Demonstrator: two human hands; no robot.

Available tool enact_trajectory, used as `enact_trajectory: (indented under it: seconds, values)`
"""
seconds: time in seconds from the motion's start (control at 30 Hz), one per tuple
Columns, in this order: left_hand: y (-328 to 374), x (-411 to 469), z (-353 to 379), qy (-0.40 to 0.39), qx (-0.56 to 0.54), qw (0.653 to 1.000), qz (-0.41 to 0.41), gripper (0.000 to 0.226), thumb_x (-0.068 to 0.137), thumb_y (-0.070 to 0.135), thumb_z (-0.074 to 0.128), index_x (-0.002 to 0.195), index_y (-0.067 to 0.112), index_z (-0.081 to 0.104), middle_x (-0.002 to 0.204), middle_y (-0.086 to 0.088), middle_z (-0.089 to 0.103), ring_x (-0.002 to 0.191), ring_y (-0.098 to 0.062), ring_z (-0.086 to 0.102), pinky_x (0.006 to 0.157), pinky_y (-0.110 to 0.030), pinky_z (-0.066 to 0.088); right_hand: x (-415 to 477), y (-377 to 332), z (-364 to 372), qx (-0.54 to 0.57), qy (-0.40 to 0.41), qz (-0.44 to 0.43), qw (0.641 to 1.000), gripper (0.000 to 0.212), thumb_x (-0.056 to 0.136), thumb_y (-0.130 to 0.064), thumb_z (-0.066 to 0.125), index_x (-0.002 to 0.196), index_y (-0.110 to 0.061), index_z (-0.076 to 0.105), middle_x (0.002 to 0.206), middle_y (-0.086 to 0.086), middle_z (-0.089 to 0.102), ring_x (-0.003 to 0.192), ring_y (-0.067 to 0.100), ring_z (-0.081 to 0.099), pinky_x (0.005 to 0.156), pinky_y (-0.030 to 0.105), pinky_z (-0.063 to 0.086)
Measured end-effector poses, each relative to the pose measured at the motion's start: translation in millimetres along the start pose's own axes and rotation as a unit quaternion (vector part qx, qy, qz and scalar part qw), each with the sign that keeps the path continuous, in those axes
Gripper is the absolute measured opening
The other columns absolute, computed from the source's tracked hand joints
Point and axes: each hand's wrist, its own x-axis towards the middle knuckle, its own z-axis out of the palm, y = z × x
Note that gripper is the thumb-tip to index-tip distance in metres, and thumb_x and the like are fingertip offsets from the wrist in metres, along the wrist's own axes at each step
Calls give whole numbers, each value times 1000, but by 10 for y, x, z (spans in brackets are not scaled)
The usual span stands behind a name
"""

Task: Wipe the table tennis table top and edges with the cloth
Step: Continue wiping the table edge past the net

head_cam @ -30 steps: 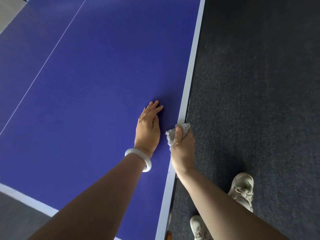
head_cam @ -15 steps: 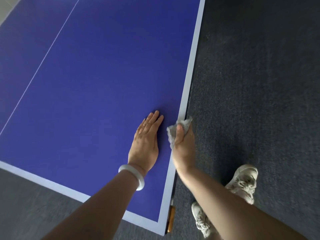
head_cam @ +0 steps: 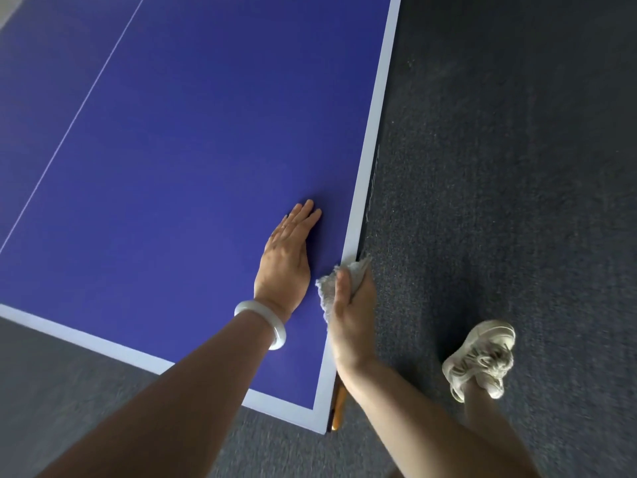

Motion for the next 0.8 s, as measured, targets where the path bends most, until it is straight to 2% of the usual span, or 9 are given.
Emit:
enact_trajectory:
  seconds: [0.1,0.17,0.23,0.27,0.33,0.43,0.6,0.7,0.8]
  values:
    - [-8,4,20,1,2,1000,3,53,97,-13,35,143,9,49,154,-2,39,146,-14,30,122,-33,22,-386,141,-55,-13,-31,-10,999,52,102,-30,50,147,-5,36,133,16,55,122,24,57,106,45,46]
    - [-25,0,36,2,8,1000,1,55,97,-12,36,145,11,48,155,1,38,147,-13,28,122,-31,19,-879,289,-143,25,-42,-10,999,57,98,-31,54,150,-20,33,133,5,57,116,9,59,101,34,50]
    - [-31,-9,40,0,16,1000,3,56,96,-13,36,145,12,47,156,2,37,147,-12,27,123,-29,18,-987,383,-174,20,-48,-38,998,59,94,-30,54,149,-25,31,129,-9,59,115,1,59,101,30,50]
    - [-32,-8,36,-2,18,1000,5,56,96,-13,36,145,11,47,156,1,37,147,-12,27,123,-28,17,-858,365,-135,37,-48,-25,998,56,94,-34,54,145,-25,35,121,-9,63,108,8,63,96,33,53]
    - [-30,5,31,-4,21,1000,8,56,96,-13,36,145,10,47,156,0,37,146,-10,26,122,-28,17,-444,219,-43,61,-52,-6,997,48,96,-42,53,136,-19,41,108,15,61,93,33,65,81,47,56]
    - [-20,10,27,-6,27,1000,2,55,96,-11,38,146,11,47,156,1,36,146,-8,26,122,-31,20,509,-106,88,37,-52,-18,998,40,103,-30,51,129,-1,43,105,31,60,84,39,63,75,54,53]
    - [15,37,41,-15,59,998,-7,56,96,-7,40,148,13,44,158,2,33,148,-16,27,121,-39,23,1431,-563,190,-3,-32,-6,999,50,102,-38,51,140,-6,43,130,22,56,113,33,60,100,50,48]
    - [35,31,63,-19,82,996,-19,59,93,-6,40,148,15,43,158,4,31,148,-17,27,121,-36,21,1024,-380,149,-41,-17,-53,998,61,100,-42,49,143,1,42,133,22,55,123,34,56,106,50,43]
    - [66,130,36,-7,98,995,-17,60,79,-5,36,133,10,58,144,-5,51,127,-27,46,107,-45,39,490,-128,53,-68,-16,-80,994,72,98,-56,45,140,3,45,131,19,57,124,30,56,108,48,41]
